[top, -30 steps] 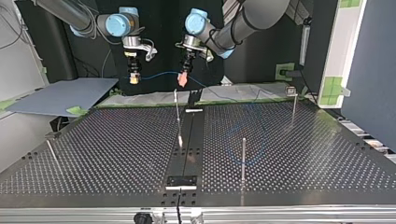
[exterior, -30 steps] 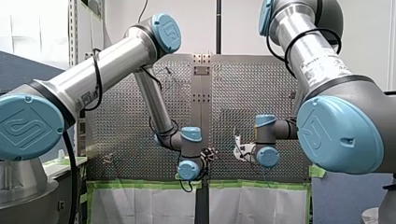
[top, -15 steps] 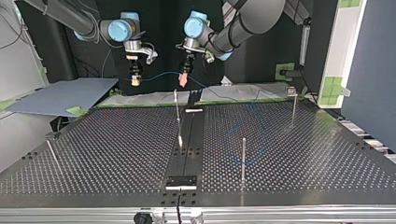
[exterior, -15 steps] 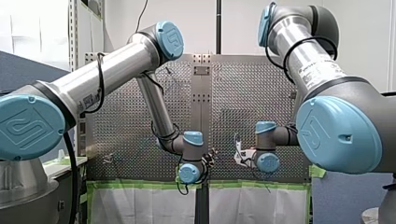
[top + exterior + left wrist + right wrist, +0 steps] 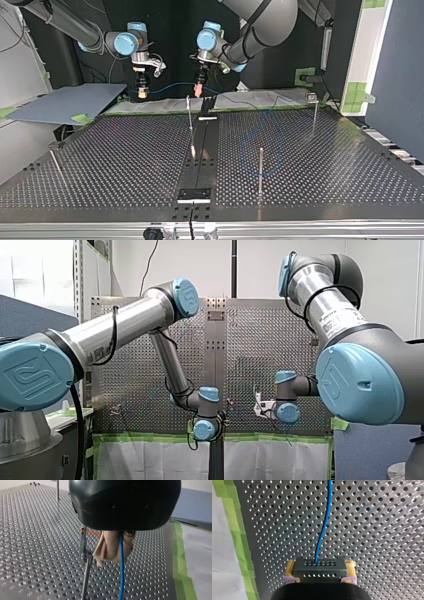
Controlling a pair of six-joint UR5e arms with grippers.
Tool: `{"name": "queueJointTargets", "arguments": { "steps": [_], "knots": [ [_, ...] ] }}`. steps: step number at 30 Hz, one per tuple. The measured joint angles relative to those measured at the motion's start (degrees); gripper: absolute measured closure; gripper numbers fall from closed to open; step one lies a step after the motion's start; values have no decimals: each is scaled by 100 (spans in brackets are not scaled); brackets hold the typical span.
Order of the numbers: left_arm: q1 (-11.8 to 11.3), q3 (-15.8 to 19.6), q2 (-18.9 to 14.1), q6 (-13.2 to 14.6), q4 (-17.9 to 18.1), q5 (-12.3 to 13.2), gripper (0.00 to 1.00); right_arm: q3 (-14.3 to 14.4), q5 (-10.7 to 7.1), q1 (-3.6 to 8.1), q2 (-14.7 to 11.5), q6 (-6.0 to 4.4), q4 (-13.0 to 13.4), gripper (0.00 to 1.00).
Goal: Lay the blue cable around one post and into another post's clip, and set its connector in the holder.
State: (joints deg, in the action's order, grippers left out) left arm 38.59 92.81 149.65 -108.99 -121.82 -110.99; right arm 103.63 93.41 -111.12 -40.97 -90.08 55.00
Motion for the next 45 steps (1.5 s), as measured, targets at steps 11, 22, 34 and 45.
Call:
{"name": "queueJointTargets", "arguments": {
  "steps": [11,22,34,45],
  "knots": [
    [-221,-169,56,-129,-7,-184,95,-266,-54,188,11,40,-241,100],
    [-406,-182,33,-165,-6,-415,95,-400,-171,321,15,56,-382,100],
    [-415,-274,-2,-79,-5,-310,95,-409,-168,438,20,114,-452,100],
    [-429,-381,4,156,100,-224,95,-409,-166,489,26,198,-485,100]
  ]
}}
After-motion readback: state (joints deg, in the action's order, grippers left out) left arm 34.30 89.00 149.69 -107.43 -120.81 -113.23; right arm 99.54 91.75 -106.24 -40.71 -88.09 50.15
